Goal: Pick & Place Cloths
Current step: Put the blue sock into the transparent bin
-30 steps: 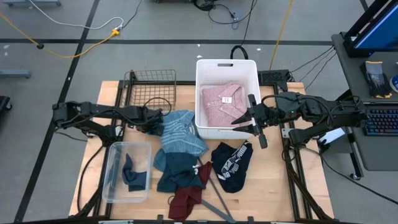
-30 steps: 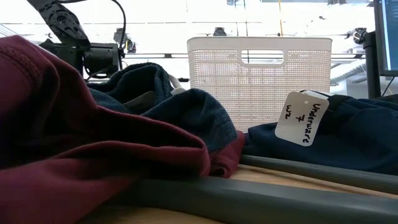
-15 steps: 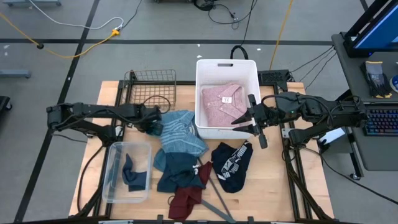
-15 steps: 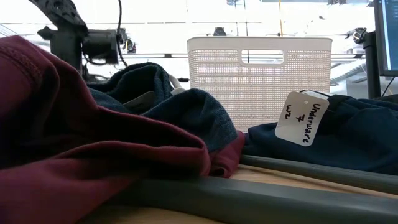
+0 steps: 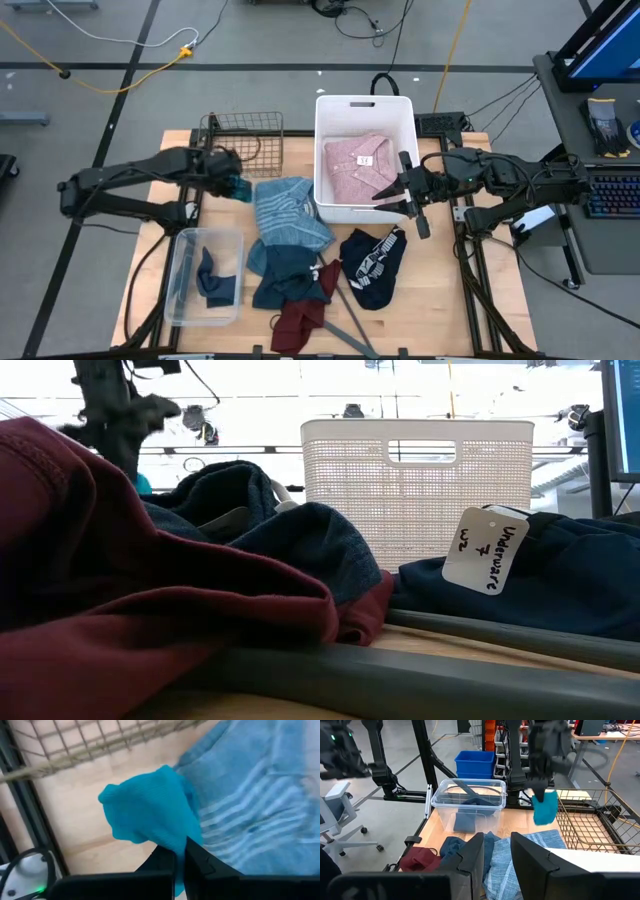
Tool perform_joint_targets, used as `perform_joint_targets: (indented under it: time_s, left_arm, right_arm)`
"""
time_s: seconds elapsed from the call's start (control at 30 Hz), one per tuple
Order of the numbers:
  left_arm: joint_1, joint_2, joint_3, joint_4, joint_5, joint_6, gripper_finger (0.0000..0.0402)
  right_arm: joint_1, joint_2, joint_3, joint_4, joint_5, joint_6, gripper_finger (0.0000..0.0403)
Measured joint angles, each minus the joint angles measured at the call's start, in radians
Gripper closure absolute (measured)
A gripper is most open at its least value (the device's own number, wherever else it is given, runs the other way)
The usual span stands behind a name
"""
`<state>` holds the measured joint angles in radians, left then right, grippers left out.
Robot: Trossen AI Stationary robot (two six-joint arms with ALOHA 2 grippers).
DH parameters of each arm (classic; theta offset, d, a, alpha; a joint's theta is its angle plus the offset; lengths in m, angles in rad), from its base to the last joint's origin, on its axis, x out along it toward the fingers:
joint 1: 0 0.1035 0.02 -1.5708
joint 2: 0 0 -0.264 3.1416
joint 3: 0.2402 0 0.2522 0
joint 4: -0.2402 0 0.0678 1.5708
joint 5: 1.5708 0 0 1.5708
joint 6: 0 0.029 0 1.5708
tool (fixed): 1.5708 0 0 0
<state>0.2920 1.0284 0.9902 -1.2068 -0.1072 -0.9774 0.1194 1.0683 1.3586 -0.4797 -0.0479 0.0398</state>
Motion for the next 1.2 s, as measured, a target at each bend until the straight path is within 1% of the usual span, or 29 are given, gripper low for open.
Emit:
perform_joint_targets:
  time_s: [0.1,0.33,0.43,0.53,0.6,0.67,0.8,0.9,1.0,1.2]
  left_arm:
    - [-0.01,-0.011,0.081,-0.034,-0.008,0.001,0.0399]
    - [-0.075,-0.01,0.262,-0.013,-0.008,0.031,0.04]
    - [-0.111,-0.01,0.321,-0.006,-0.012,0.039,0.04]
    - [-0.159,-0.01,0.356,0.038,-0.039,0.062,0.04]
    - [-0.194,-0.01,0.363,0.095,-0.051,0.13,0.04]
    - [-0.232,-0.009,0.364,0.174,-0.046,0.252,0.04]
    - [-0.31,-0.008,0.364,0.347,0.004,0.496,0.0401]
    - [-0.369,-0.006,0.362,0.47,0.012,0.64,0.0401]
    - [-0.421,-0.006,0.362,0.554,0.008,0.726,0.0401]
    - [-0.52,-0.006,0.361,0.699,0.009,0.8,0.0401]
  right_arm:
    - [0.0,0.0,0.0,0.0,0.0,-0.002,0.0314]
    - [0.0,0.0,0.0,-0.001,0.0,-0.016,0.0314]
    - [0.0,0.0,0.0,-0.001,0.0,-0.027,0.0314]
    - [0.0,0.0,0.0,-0.001,0.0,-0.029,0.0314]
    - [0.0,0.0,0.0,-0.002,-0.001,-0.029,0.0314]
    - [0.001,0.0,0.0,-0.003,-0.002,-0.029,0.0314]
    - [0.001,0.0,0.0,-0.003,-0.004,-0.029,0.0314]
    - [0.001,0.0,-0.004,-0.001,-0.004,-0.031,0.0314]
    - [0.001,0.001,-0.018,-0.004,-0.005,-0.034,0.0314]
    - [0.001,0.001,-0.04,-0.004,-0.005,-0.033,0.0314]
